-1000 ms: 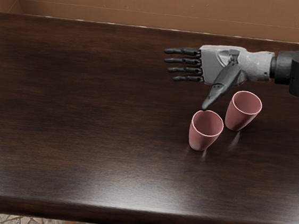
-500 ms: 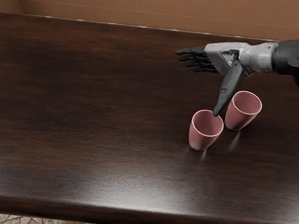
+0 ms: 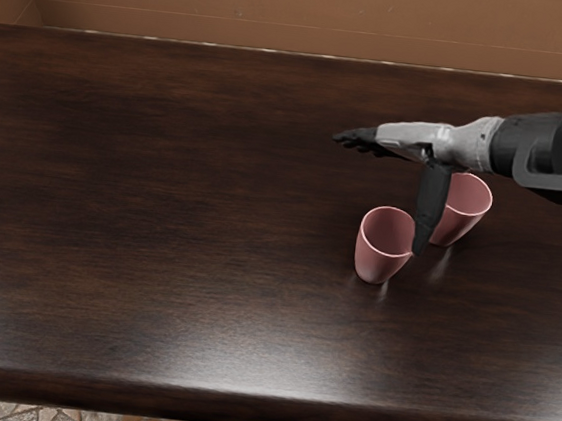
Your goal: Pick up cup and place in cup with right hand
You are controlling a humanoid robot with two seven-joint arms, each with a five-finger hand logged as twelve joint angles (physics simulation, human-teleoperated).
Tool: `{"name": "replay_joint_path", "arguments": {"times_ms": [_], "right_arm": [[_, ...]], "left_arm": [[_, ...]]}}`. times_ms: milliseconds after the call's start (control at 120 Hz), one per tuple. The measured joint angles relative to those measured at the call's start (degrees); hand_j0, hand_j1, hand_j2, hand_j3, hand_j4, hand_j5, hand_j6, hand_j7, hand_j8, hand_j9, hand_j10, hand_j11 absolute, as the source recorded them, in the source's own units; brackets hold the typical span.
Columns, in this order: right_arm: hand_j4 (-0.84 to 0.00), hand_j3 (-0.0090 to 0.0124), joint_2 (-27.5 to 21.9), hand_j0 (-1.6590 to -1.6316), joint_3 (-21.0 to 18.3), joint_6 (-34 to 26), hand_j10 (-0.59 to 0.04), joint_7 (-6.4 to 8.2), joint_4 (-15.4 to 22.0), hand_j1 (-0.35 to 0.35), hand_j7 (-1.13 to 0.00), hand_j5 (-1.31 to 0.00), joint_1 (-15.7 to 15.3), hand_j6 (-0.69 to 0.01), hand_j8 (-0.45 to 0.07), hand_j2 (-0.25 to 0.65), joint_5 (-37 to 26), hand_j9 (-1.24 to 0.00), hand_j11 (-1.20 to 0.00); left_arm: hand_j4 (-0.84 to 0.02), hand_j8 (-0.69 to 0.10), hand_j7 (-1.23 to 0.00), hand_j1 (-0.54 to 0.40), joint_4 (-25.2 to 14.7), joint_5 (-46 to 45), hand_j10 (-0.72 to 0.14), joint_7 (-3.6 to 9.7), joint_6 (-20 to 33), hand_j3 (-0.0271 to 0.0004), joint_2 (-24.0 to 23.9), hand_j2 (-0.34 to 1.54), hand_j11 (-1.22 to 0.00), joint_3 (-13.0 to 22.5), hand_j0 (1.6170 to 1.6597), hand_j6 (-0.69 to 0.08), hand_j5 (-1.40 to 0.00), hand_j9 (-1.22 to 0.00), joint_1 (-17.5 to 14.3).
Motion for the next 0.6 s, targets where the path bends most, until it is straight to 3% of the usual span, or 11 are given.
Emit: {"name": "replay_joint_path", "arguments": {"times_ms": [367, 600], "right_arm": [[-0.007, 0.0, -0.4, -1.6581, -1.9, -6.4, -0.006, -0.12, 2.9, -0.345, 0.0, -0.01, -5.4, -0.008, -0.007, 0.0, -8.9, -0.01, -0.01], [-0.108, 0.0, 0.9, -1.6581, -2.0, -8.5, -0.107, -0.2, 4.4, -0.224, -0.14, -0.14, -7.7, -0.11, -0.108, -0.02, -13.4, -0.14, -0.14]], "left_arm": [[0.0, 0.0, 0.0, 0.349, 0.0, 0.0, 0.0, 0.0, 0.0, 0.0, 0.0, 0.0, 0.0, 0.0, 1.6581, 0.0, 0.0, 0.0, 0.0], [0.0, 0.0, 0.0, 0.349, 0.0, 0.0, 0.0, 0.0, 0.0, 0.0, 0.0, 0.0, 0.0, 0.0, 1.6581, 0.0, 0.0, 0.0, 0.0]]}}
